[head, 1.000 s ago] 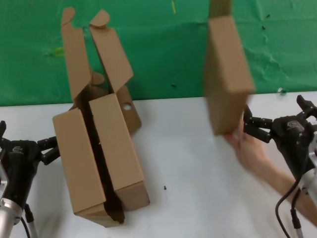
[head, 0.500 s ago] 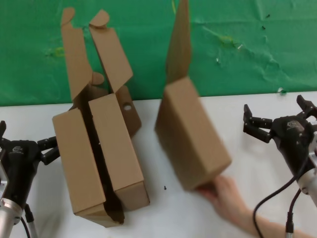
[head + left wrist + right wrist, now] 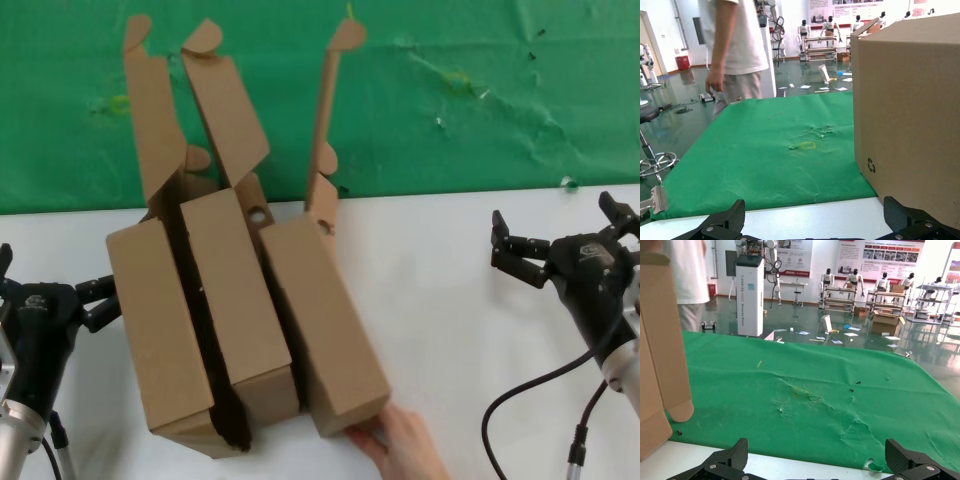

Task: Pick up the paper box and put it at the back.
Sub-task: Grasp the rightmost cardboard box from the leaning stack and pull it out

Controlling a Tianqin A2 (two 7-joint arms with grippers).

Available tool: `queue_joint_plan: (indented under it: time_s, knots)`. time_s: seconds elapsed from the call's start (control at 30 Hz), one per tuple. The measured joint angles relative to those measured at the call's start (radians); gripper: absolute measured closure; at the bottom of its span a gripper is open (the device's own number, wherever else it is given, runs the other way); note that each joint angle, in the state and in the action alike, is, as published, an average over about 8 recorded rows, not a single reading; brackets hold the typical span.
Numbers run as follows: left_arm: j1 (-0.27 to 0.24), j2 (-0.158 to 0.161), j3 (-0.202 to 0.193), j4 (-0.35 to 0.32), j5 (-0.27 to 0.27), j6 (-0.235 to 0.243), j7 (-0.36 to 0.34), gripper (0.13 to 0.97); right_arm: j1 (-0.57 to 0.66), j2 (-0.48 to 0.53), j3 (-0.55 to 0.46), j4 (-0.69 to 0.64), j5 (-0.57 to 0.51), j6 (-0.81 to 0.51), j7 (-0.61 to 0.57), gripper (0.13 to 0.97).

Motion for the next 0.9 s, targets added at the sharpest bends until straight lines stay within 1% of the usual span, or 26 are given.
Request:
queue_joint_plan:
  time_s: [0.9]
  knots:
    - [0.0, 0.0, 0.0, 0.0, 0.0, 0.0, 0.0, 0.132, 0.0, 0.0, 0.0, 0.0, 0.0, 0.0, 0.0, 0.129]
